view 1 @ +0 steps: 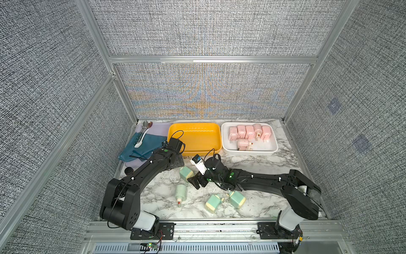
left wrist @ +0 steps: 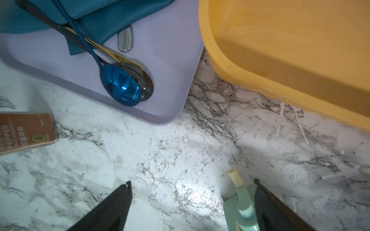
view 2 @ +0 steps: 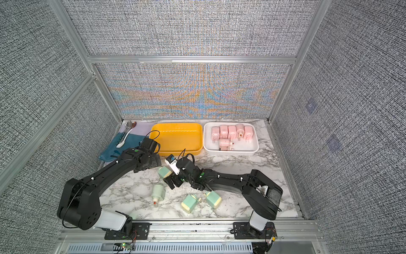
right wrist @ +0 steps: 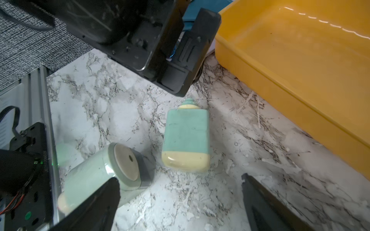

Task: Place the pencil sharpeners by color into the storage box
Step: Pick up the pencil sharpener from the center of the board.

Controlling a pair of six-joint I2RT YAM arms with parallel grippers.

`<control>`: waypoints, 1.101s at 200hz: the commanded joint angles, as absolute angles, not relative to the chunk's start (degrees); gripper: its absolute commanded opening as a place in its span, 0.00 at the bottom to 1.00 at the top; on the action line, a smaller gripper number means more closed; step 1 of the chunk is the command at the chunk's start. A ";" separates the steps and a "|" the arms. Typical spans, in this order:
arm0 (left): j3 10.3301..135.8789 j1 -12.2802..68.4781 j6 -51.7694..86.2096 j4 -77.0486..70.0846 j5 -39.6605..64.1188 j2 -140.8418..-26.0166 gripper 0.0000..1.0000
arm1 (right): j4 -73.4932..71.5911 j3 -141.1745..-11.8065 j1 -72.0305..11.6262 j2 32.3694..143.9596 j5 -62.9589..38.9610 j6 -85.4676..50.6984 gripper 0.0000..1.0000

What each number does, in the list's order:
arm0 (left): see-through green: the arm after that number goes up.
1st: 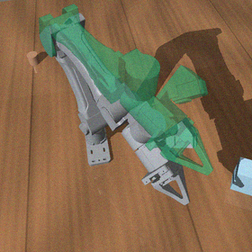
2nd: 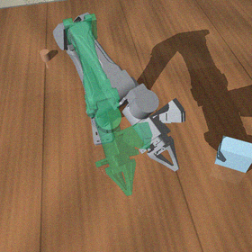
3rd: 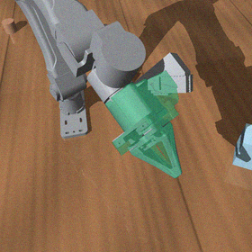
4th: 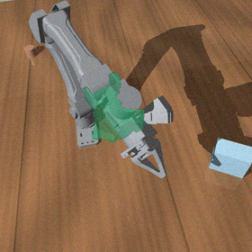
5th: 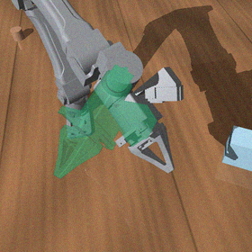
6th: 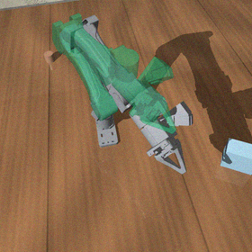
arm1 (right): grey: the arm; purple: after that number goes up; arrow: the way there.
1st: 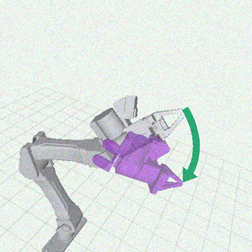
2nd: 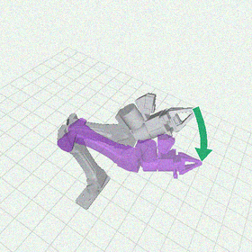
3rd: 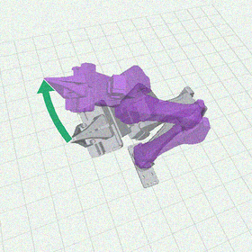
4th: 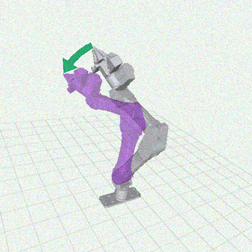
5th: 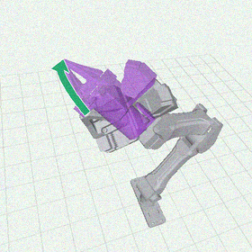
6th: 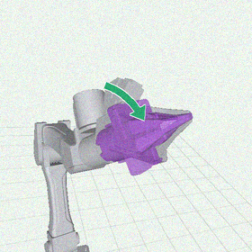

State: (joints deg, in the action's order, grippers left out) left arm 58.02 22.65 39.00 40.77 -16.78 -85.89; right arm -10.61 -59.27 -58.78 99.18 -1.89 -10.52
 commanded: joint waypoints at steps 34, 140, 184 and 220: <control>57.57 22.07 39.56 41.40 -18.03 -89.15 1.00 | -10.50 -64.52 -59.24 105.70 -1.40 -10.46 0.97; 54.83 22.26 40.01 42.96 -13.77 -88.37 0.99 | -0.71 -66.71 -57.51 107.03 11.02 -5.81 0.97; 54.40 22.38 39.81 44.85 -16.08 -86.55 0.99 | 0.09 -66.69 -54.87 106.61 13.76 -5.19 0.97; 54.13 23.77 34.19 43.07 -14.50 -81.69 0.99 | 1.18 -68.11 -53.59 107.93 17.82 -6.83 0.97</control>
